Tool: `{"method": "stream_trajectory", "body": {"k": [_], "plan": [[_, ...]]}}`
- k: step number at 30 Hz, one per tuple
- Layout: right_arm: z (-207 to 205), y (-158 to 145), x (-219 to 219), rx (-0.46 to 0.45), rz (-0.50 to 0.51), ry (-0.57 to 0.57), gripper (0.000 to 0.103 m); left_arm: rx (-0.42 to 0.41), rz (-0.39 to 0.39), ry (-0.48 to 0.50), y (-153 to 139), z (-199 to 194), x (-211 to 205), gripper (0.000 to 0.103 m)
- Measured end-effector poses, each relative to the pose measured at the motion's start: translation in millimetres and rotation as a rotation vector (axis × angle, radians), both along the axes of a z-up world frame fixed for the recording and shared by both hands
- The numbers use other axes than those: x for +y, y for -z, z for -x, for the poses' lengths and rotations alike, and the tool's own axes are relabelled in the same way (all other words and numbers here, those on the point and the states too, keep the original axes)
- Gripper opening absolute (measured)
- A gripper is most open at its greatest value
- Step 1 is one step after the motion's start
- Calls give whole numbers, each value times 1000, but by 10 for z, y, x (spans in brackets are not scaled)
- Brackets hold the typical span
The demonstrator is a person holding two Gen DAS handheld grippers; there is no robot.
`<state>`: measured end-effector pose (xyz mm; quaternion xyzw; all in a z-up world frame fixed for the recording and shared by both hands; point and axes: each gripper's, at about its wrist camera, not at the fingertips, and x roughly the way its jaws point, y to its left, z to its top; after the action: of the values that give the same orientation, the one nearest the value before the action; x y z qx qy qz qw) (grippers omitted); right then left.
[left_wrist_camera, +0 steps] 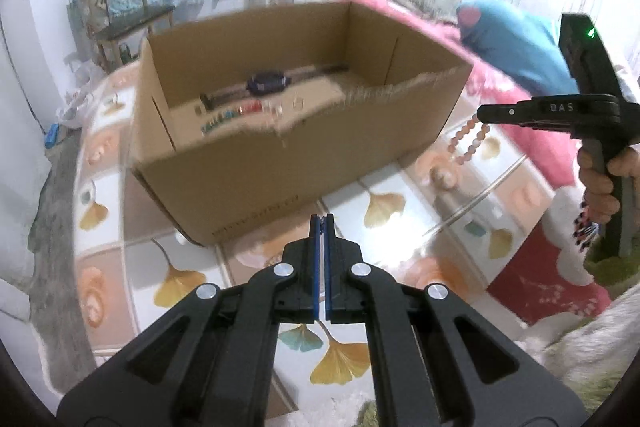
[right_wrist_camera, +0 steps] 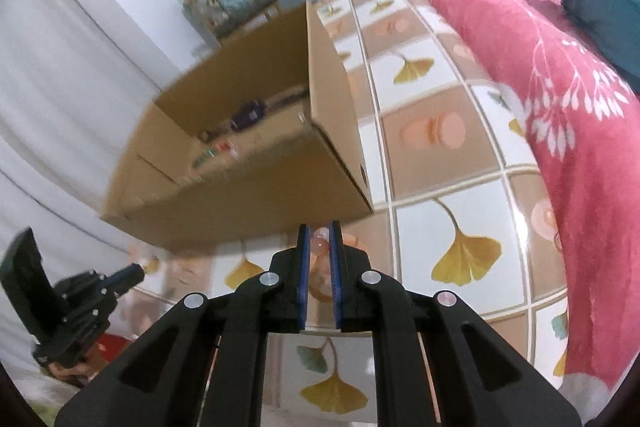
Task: Organize jewelry
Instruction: 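Lift the pink bracelet with the right tool into the box and open it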
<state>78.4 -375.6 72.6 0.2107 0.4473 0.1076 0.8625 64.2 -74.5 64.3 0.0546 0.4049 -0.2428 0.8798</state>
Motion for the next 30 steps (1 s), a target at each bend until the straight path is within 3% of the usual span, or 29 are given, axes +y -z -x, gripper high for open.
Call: {"method": "stream_trajectory", "body": {"k": [4, 9, 12, 16, 22, 27, 30], "plan": [[22, -277, -12, -61, -43, -11, 9, -38, 47, 26, -276, 32, 42, 1], [-43, -759, 28, -178, -28, -55, 9, -106, 127, 82, -691, -60, 53, 1], [-106, -990, 83, -245, -42, -111, 9, -169, 123, 112, -841, -177, -2, 1], [-438, -1028, 248, -254, -51, -210, 9, -175, 125, 139, -853, -482, -139, 1], [-1028, -693, 597, -81, -66, -386, 10, -7, 66, 152, -560, -1057, -233, 1], [-1451, -281, 944, 112, 29, -533, 10, 199, -21, 189, -176, -1437, -182, 1], [-1534, -111, 1082, 180, 111, -578, 10, 296, -50, 194, 2, -1574, -165, 1]]}}
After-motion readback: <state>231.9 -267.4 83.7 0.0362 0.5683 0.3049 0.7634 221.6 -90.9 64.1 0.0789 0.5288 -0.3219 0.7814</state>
